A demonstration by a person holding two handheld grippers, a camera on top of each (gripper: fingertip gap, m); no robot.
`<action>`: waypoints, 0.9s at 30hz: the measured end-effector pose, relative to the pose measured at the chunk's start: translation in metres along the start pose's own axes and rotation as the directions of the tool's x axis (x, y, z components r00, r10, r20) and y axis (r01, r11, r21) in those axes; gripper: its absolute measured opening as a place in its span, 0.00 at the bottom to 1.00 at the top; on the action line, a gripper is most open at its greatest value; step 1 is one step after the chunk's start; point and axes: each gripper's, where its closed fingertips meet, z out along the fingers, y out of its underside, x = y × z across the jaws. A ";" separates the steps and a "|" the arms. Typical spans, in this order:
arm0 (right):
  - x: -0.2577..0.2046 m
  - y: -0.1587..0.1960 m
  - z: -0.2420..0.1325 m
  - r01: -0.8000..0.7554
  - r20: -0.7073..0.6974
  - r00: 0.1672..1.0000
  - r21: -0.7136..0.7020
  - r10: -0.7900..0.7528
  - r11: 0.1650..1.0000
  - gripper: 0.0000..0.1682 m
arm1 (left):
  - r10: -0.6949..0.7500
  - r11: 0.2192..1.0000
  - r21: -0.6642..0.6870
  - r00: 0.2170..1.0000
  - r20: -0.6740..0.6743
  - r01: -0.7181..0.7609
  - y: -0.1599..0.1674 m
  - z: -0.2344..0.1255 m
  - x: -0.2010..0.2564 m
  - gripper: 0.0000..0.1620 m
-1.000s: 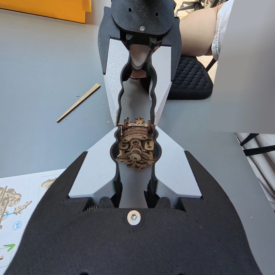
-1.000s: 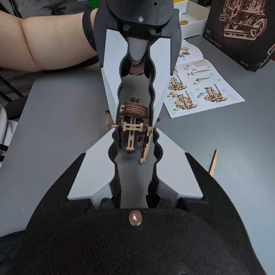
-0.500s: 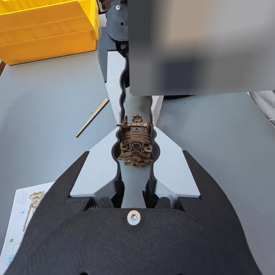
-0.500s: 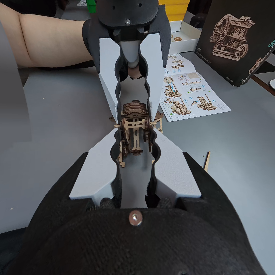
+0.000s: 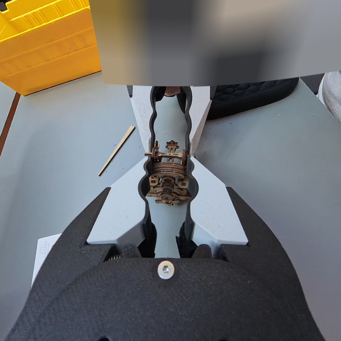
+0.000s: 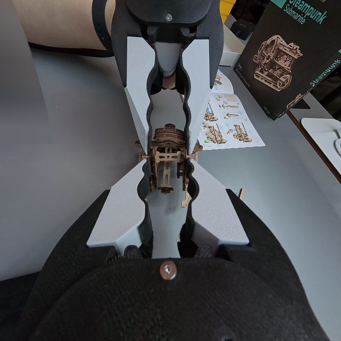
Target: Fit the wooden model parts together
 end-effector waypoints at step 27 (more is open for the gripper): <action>-0.001 0.003 -0.008 -0.254 0.187 0.952 0.037 0.243 0.967 0.22 | -0.037 0.995 0.097 0.999 0.039 0.033 -0.009 0.000 0.000 0.20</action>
